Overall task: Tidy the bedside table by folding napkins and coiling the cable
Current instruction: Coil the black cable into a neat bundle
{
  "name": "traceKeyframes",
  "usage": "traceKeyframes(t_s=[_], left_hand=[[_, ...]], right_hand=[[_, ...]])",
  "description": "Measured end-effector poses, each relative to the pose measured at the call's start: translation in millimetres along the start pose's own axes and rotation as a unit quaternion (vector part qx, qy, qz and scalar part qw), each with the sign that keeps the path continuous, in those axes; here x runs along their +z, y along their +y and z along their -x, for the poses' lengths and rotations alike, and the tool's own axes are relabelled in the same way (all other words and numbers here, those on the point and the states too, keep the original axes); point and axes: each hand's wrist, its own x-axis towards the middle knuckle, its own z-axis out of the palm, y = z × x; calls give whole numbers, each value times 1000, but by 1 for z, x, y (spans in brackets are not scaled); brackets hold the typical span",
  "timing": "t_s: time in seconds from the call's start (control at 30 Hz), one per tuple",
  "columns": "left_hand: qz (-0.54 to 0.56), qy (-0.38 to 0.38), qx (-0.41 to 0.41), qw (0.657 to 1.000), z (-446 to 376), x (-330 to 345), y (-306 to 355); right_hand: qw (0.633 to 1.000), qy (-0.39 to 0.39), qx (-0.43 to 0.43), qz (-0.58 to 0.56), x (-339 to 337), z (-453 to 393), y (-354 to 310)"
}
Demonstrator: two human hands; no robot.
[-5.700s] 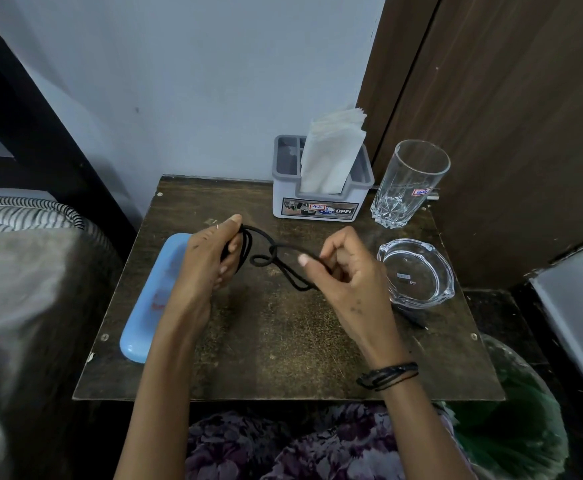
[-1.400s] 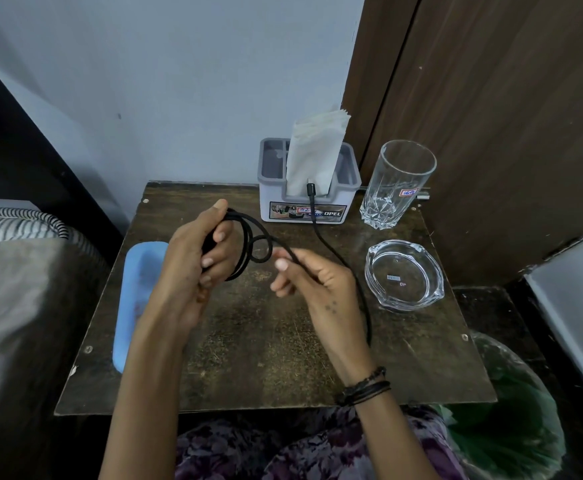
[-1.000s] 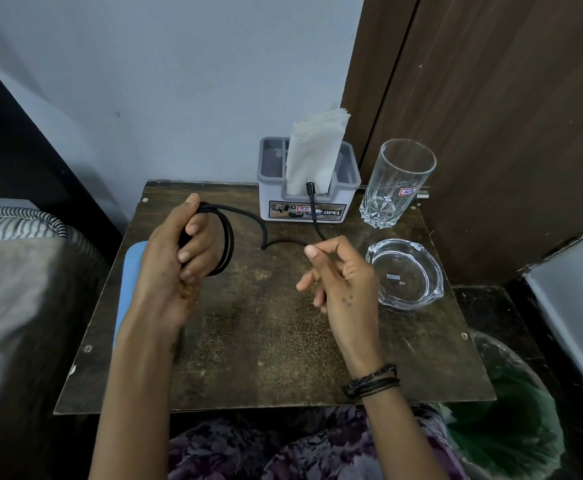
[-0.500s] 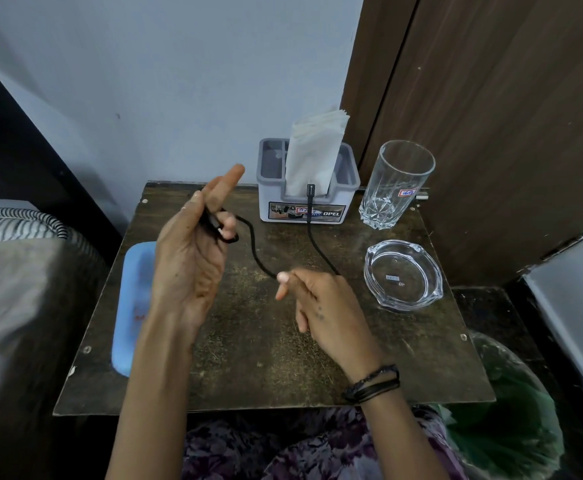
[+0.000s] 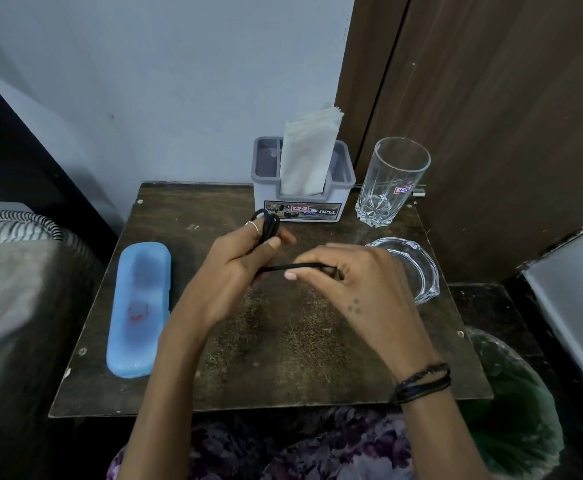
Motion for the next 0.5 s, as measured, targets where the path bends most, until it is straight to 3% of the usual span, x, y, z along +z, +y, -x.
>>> traceKeyframes(t_s=[0.17, 0.33, 0.43, 0.5], left_hand=[[46, -81, -36, 995, 3, -3, 5], [294, -108, 33, 949, 4, 1, 9], [392, -97, 95, 910, 2, 8, 11], [413, -86, 95, 902, -3, 14, 9]], right_hand=[[995, 63, -12, -80, 5, -1, 4], [975, 105, 28, -193, 15, -3, 6], [980, 53, 54, -185, 27, -2, 2], [983, 2, 70, -169, 32, -1, -1]])
